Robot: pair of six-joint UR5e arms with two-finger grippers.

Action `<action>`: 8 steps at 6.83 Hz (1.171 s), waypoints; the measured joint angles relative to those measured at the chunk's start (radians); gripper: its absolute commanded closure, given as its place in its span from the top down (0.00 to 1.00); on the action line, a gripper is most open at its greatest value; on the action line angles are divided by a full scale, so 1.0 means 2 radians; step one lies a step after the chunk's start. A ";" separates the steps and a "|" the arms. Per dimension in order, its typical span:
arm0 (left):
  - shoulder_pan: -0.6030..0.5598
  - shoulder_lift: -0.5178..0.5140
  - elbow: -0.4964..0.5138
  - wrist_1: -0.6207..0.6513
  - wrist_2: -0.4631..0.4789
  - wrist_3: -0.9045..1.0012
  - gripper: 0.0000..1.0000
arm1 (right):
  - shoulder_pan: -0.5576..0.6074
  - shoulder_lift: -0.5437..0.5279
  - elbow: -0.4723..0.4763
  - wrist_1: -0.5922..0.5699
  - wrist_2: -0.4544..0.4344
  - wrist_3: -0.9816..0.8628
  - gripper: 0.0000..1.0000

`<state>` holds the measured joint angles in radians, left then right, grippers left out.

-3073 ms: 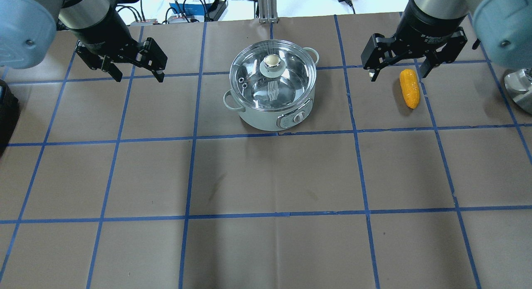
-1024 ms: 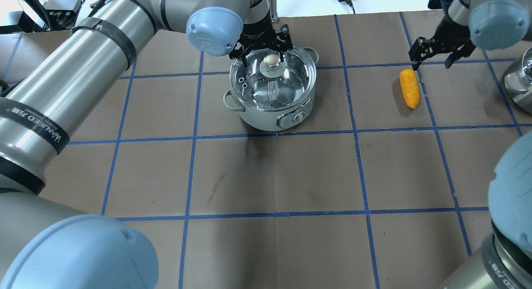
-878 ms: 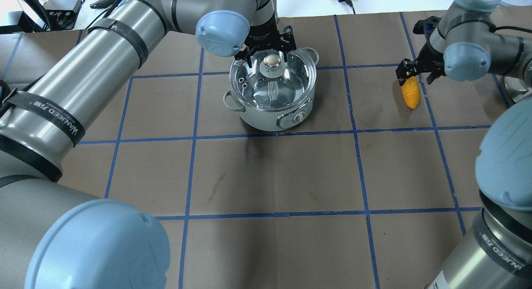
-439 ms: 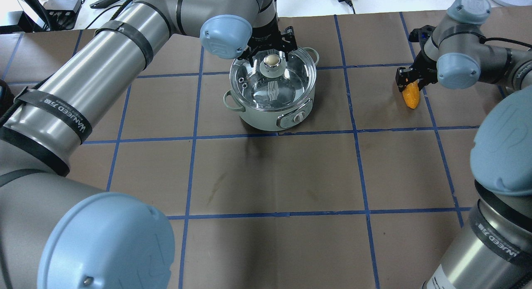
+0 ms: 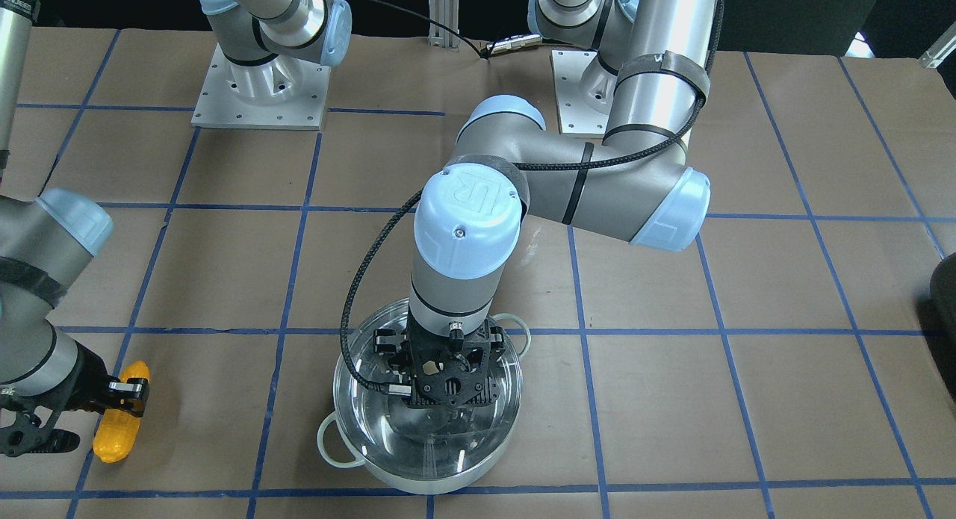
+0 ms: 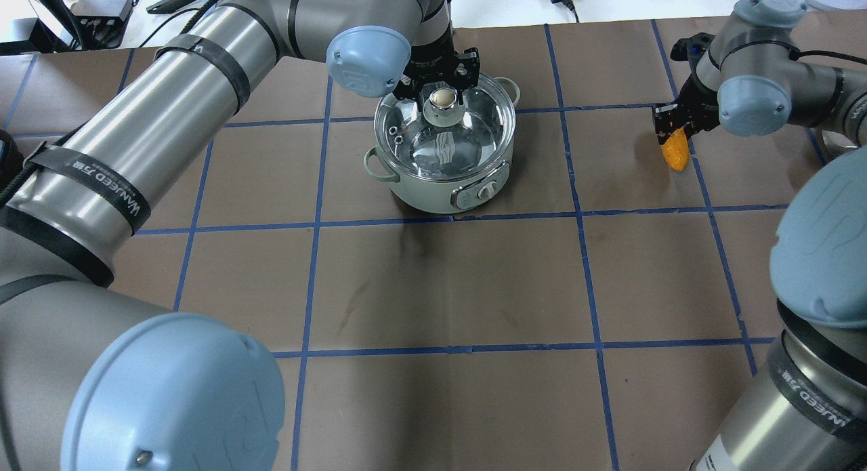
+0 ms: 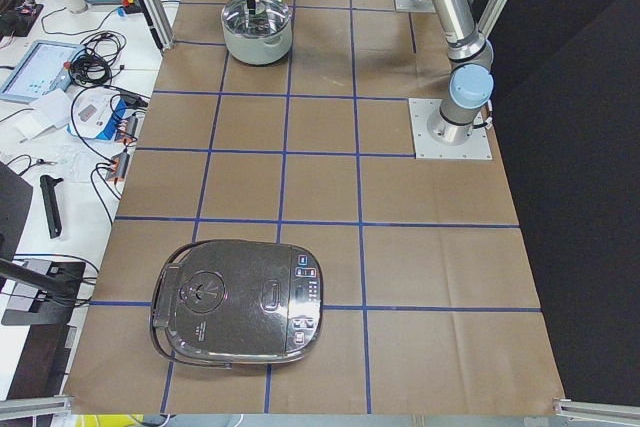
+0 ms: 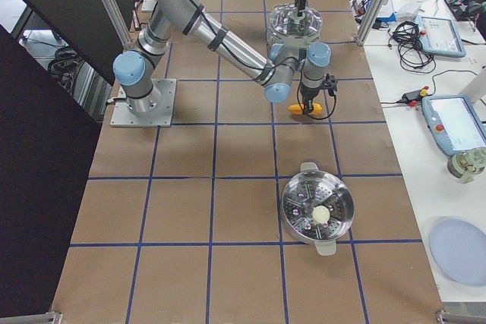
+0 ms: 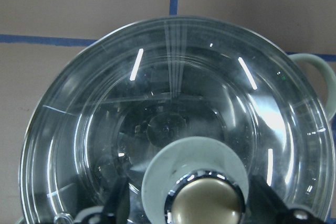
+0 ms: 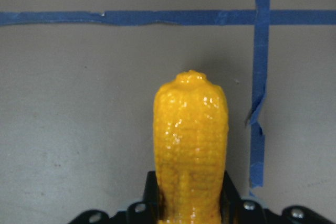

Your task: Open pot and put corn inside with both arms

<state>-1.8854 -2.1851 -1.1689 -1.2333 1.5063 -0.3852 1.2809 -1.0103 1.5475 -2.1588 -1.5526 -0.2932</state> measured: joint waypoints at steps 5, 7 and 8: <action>0.053 0.082 0.020 -0.110 -0.001 0.110 0.15 | 0.064 -0.122 -0.102 0.238 0.023 0.077 0.13; 0.146 0.110 0.005 -0.155 -0.001 0.253 0.15 | 0.175 -0.100 -0.112 0.209 0.031 0.186 0.13; 0.187 0.115 -0.019 -0.158 -0.001 0.308 0.15 | 0.224 -0.077 -0.113 0.160 0.029 0.248 0.13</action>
<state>-1.5104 -1.9543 -1.2078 -1.5493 1.5035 0.2299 1.7296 -1.1643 1.3209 -1.8384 -1.4941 0.2036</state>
